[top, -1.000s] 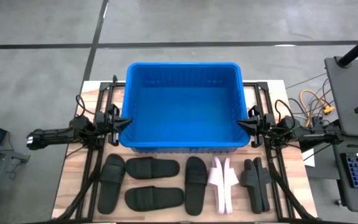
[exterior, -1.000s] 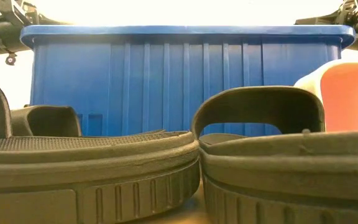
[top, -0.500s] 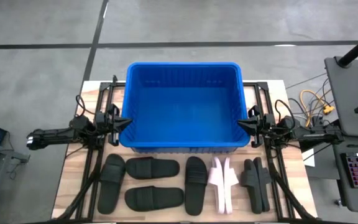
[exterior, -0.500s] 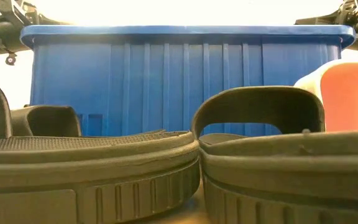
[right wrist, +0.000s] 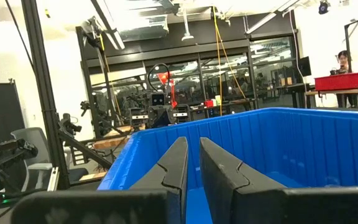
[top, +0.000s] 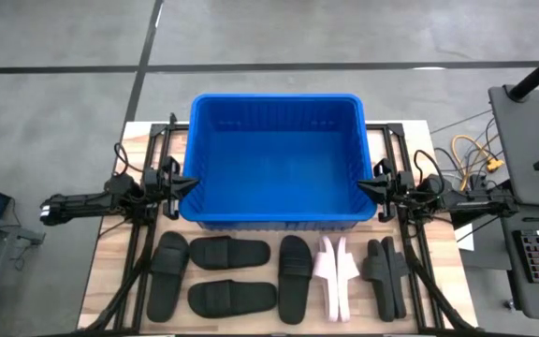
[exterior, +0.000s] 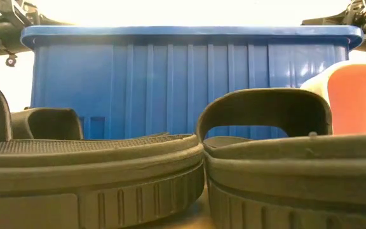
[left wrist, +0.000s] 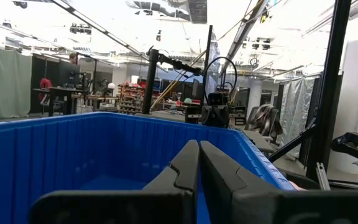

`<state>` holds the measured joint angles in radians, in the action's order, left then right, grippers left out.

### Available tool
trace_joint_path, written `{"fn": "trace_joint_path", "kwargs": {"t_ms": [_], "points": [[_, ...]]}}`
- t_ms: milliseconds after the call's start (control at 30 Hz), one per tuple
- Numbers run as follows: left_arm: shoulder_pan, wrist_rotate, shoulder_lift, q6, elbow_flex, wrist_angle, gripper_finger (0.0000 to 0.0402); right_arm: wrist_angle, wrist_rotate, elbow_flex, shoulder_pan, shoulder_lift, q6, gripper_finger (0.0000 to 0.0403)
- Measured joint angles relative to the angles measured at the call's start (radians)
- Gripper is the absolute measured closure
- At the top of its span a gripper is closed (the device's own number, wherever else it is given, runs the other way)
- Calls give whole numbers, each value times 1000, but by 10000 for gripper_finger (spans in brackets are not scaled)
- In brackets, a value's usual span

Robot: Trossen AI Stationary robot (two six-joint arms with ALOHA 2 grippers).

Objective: Pick and place slides into bin

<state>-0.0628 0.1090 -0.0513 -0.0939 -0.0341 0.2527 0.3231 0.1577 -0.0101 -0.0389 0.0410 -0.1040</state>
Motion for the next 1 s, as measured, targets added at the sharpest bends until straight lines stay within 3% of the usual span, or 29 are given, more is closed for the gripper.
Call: {"fn": "trace_joint_path", "kwargs": {"t_ms": [400,567,800,1000], "points": [[-1,0,0,1,0,0,402,26,0,1,0,0,-1,369],[0,0,1,-4,0,44,402,127,0,1,0,0,-144,369],[0,0,-8,-116,0,263,402,302,6,1,0,0,-418,369],[0,13,-8,-135,0,477,402,378,27,-2,0,0,-419,369]]}}
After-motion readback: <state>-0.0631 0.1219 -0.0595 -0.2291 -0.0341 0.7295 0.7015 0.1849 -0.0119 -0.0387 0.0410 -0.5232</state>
